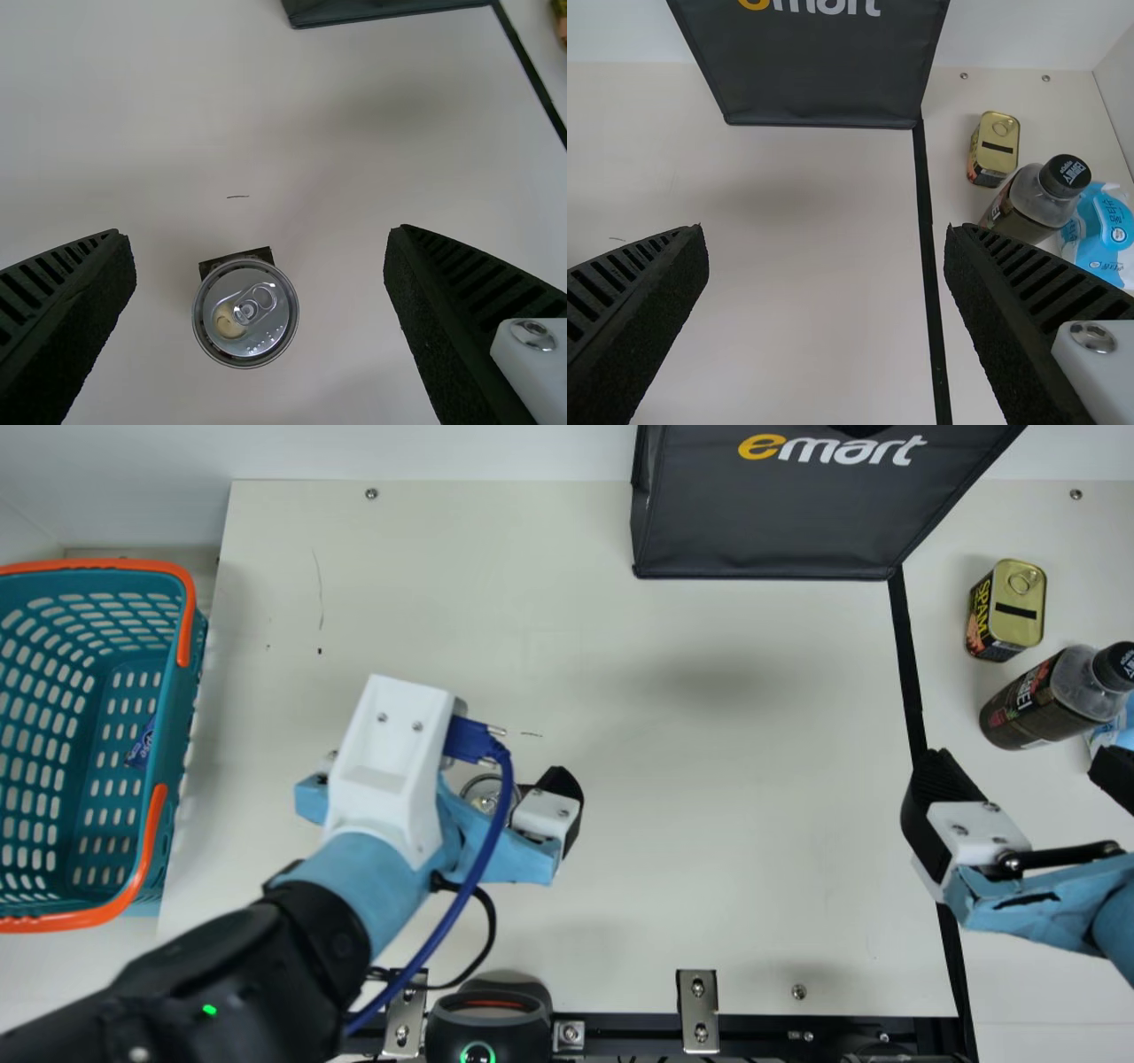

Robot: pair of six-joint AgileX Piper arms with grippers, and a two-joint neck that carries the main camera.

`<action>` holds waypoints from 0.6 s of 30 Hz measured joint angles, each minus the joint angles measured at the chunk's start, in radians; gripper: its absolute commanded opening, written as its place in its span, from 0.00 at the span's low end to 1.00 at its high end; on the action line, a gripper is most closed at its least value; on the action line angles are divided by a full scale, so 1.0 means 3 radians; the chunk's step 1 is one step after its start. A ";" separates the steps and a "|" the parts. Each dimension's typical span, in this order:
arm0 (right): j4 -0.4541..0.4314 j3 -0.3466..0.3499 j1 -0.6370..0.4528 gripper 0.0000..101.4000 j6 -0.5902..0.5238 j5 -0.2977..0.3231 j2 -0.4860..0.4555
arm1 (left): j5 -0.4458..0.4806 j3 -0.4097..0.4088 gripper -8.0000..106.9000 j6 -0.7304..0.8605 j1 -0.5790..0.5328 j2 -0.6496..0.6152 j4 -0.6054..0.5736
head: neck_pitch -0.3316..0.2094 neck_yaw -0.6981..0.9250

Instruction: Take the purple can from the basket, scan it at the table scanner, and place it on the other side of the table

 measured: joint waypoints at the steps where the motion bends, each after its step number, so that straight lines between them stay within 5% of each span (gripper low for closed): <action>1: 0.0000 0.0000 0.0000 0.94 0.0000 0.0000 0.0000 | 0.0062 -0.0010 0.85 -0.0084 -0.0036 0.0037 0.0059 | 0.0000 0.0000; 9: 0.0000 0.0000 0.0000 0.94 0.0000 0.0000 0.0000 | 0.0405 -0.0040 0.85 -0.0631 -0.0131 0.0266 0.0221 | 0.0000 0.0000; 18: 0.0000 0.0000 0.0000 0.94 0.0000 0.0000 0.0000 | 0.0352 0.0039 0.85 -0.0663 0.0062 0.0440 0.0013 | 0.0000 0.0000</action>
